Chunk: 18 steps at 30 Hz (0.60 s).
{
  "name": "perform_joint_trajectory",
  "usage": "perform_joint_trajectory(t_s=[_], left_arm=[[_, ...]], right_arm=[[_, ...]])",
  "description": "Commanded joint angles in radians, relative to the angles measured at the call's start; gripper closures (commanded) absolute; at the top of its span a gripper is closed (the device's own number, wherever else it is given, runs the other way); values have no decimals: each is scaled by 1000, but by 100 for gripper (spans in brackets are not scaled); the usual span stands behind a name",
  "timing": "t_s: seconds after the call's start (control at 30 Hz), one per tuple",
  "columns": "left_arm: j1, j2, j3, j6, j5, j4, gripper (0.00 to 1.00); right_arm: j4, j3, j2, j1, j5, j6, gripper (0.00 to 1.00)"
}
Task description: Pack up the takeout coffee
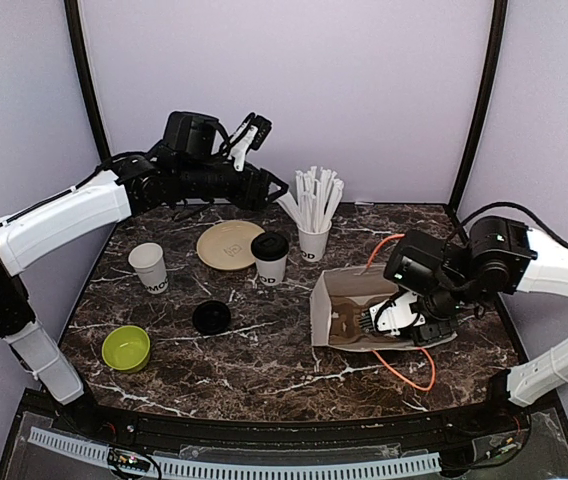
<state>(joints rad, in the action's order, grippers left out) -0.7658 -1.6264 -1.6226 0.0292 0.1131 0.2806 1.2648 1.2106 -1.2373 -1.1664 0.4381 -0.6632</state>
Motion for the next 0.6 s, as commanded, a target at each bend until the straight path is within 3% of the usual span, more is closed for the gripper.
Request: perform_joint_trajectory(t_s=[0.0, 0.57], left_arm=[[26, -1, 37, 32, 27, -70, 35], [74, -34, 63, 40, 110, -100, 35]], right_arm=[[-99, -43, 35, -12, 104, 26, 53], [-51, -158, 155, -101, 53, -30, 53]])
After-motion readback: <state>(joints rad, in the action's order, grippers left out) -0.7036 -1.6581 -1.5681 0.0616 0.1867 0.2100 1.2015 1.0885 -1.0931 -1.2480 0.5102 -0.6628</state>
